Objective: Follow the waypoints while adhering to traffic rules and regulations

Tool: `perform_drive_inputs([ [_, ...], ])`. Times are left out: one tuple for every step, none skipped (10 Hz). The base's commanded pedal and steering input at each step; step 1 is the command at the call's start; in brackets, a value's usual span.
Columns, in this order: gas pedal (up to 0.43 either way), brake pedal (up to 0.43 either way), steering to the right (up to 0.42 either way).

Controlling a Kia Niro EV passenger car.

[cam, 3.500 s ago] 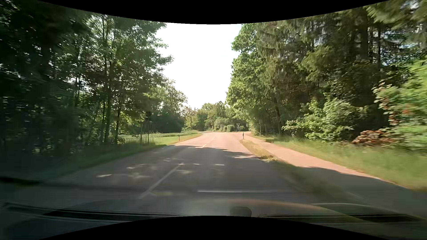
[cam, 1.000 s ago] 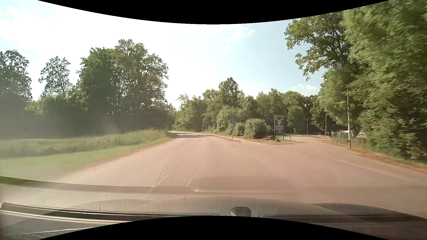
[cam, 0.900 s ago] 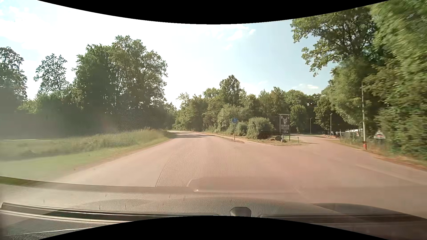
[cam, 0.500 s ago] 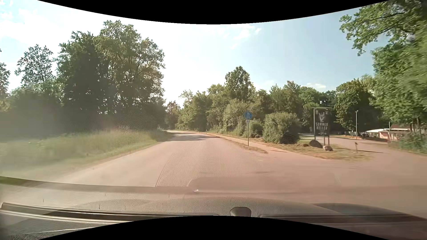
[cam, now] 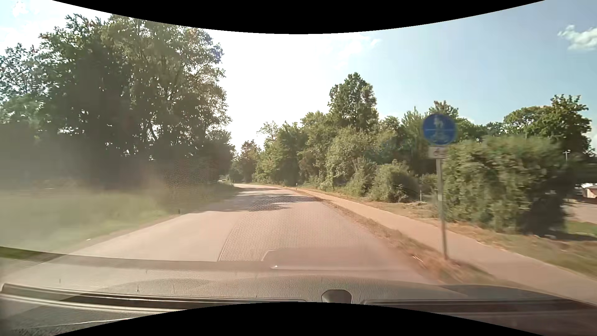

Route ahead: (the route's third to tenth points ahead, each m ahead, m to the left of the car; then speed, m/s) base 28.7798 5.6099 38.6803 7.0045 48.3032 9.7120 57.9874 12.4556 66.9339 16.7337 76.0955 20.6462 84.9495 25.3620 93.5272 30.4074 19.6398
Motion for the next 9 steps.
perform_drive_inputs([
  [0.079,0.006,-0.031],
  [0.079,0.006,-0.031],
  [0.079,0.006,-0.035],
  [0.079,0.006,-0.038],
  [0.079,0.006,-0.038],
  [0.079,0.006,-0.038],
  [0.079,0.006,-0.039],
  [0.079,0.006,-0.038],
  [0.079,0.006,-0.037],
])
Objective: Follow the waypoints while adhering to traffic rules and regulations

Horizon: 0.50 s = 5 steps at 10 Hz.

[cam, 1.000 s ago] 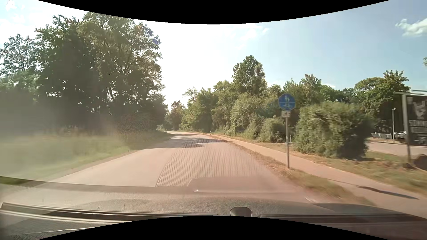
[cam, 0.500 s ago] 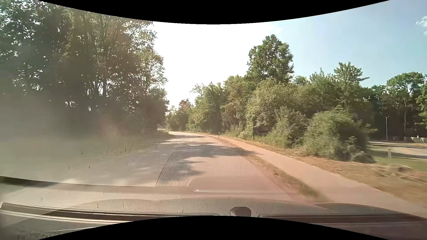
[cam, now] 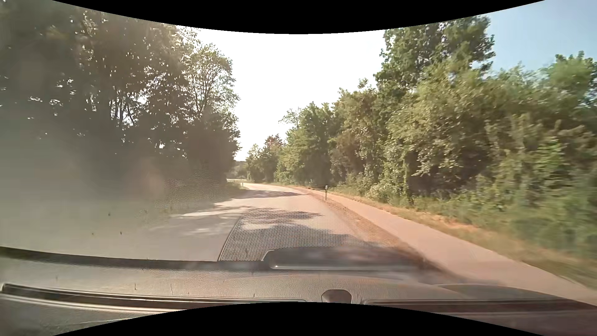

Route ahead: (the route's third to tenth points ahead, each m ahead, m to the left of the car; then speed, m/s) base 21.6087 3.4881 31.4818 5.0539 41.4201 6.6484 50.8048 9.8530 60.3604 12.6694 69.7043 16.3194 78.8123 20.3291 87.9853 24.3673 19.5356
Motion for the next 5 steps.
perform_drive_inputs([
  [0.079,0.006,-0.035],
  [0.079,0.006,-0.032],
  [0.079,0.006,-0.029],
  [0.079,0.006,-0.027],
  [0.079,0.006,-0.024],
])
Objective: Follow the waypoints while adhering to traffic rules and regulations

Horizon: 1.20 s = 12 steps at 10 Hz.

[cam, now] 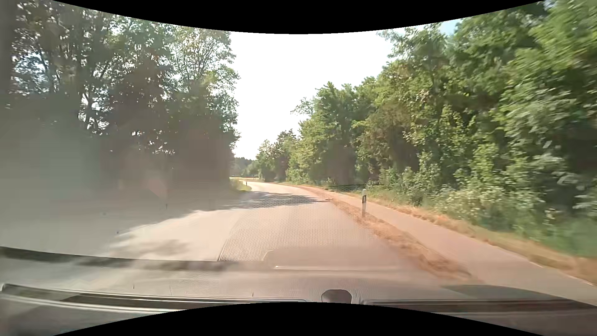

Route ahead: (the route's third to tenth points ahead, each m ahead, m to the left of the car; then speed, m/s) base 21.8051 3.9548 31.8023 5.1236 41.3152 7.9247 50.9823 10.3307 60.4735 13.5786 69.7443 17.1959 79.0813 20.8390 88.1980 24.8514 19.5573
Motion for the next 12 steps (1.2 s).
perform_drive_inputs([
  [0.079,0.006,-0.022],
  [0.079,0.006,-0.022],
  [0.079,0.006,-0.022],
  [0.067,0.006,-0.023],
  [0.020,0.006,-0.025],
  [0.000,0.006,-0.026],
  [0.000,0.006,-0.026],
  [0.000,0.006,-0.027],
  [0.000,0.006,-0.028],
  [0.000,0.006,-0.029],
  [0.000,0.006,-0.030],
  [0.000,0.006,-0.034],
])
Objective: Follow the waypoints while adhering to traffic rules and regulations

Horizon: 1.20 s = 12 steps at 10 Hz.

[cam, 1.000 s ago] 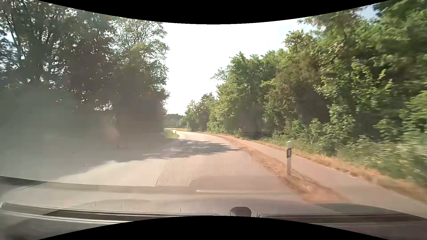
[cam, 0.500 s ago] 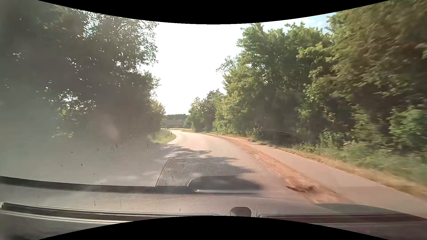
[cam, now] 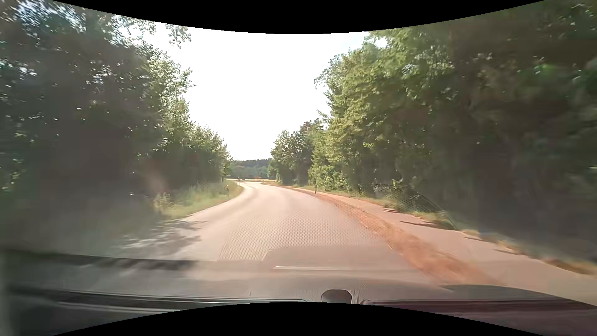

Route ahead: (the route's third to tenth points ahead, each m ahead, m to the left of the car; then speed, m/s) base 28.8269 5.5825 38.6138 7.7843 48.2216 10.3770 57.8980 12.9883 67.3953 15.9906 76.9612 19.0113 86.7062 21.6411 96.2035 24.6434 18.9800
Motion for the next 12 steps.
perform_drive_inputs([
  [0.000,0.006,-0.037],
  [0.000,0.006,-0.037],
  [0.000,0.006,-0.037],
  [0.000,0.006,-0.037],
  [0.000,0.006,-0.037],
  [0.000,0.006,-0.036],
  [0.000,0.012,-0.036],
  [0.000,0.018,-0.035],
  [0.000,0.018,-0.034],
  [0.000,0.024,-0.033],
  [0.000,0.024,-0.032],
  [0.000,0.030,-0.032],
])
